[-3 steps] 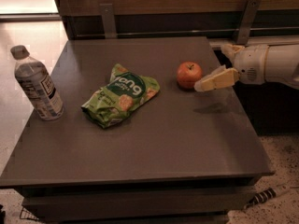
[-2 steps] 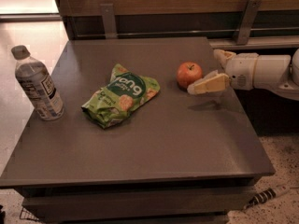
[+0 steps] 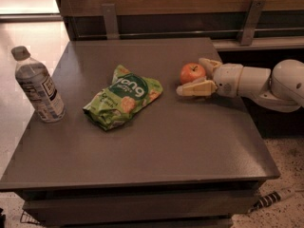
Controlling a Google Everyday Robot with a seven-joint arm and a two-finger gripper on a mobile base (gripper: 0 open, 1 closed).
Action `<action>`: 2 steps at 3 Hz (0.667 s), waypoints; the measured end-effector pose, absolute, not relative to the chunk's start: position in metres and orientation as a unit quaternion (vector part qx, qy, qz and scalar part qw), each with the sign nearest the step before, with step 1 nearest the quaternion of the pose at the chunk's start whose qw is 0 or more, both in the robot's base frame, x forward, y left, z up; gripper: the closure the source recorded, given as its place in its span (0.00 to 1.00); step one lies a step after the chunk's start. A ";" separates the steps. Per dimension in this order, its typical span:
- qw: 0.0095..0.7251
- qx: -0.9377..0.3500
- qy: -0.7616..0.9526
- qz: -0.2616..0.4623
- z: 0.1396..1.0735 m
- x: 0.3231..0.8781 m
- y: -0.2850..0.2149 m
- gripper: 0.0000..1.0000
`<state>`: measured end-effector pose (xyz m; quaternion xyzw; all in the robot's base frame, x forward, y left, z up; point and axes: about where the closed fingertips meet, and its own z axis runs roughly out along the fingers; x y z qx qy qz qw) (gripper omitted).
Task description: Pick apple
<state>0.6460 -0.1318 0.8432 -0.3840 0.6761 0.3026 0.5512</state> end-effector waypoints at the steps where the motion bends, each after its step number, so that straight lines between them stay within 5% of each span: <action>1: 0.552 -0.384 0.674 0.307 0.840 0.647 -0.128 0.37; 2: 0.551 -0.385 0.673 0.309 0.840 0.647 -0.125 0.61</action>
Offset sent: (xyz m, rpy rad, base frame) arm 0.0015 0.0037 -0.0030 0.0083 0.0010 0.0054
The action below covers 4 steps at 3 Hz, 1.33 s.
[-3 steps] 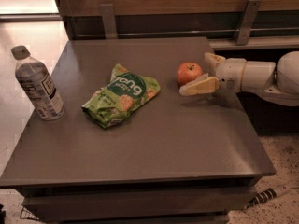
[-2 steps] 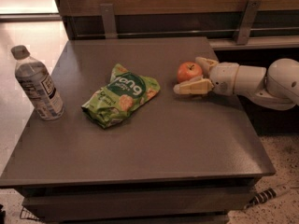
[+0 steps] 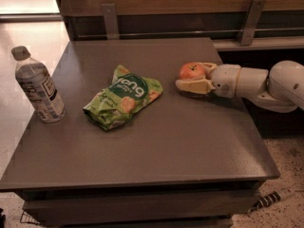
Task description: Pick apple
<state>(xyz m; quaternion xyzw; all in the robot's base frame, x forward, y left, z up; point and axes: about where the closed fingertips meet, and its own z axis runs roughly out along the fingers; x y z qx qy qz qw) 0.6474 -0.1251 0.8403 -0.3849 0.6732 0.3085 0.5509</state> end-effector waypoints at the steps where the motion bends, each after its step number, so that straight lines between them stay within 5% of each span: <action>1: 0.550 -0.386 0.672 0.310 0.840 0.647 -0.122 0.83; 2: 0.549 -0.389 0.671 0.313 0.841 0.648 -0.118 1.00; 4: 0.550 -0.418 0.657 0.300 0.887 0.635 -0.107 1.00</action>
Offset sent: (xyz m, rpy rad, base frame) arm 0.0000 0.0022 0.0000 0.0005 0.0002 0.0035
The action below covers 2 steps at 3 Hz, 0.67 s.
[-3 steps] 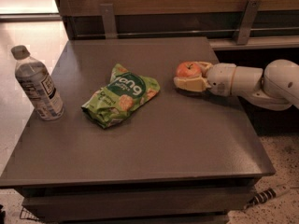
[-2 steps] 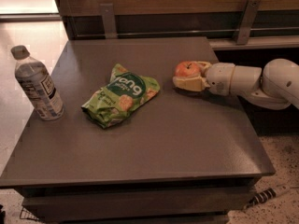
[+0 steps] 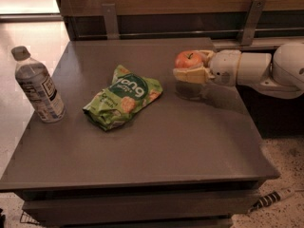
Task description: Pick apple
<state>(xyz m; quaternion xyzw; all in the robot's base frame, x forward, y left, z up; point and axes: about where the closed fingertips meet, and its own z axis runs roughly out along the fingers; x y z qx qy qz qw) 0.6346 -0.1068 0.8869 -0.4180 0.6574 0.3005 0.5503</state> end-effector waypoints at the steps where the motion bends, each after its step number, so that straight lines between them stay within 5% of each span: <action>1: 0.557 -0.432 0.649 0.286 0.918 0.626 -0.104 1.00; 2: 0.566 -0.446 0.634 0.280 0.939 0.621 -0.103 1.00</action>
Offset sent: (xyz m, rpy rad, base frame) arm -0.0208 -0.0021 0.0768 -0.0376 -0.1335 0.0379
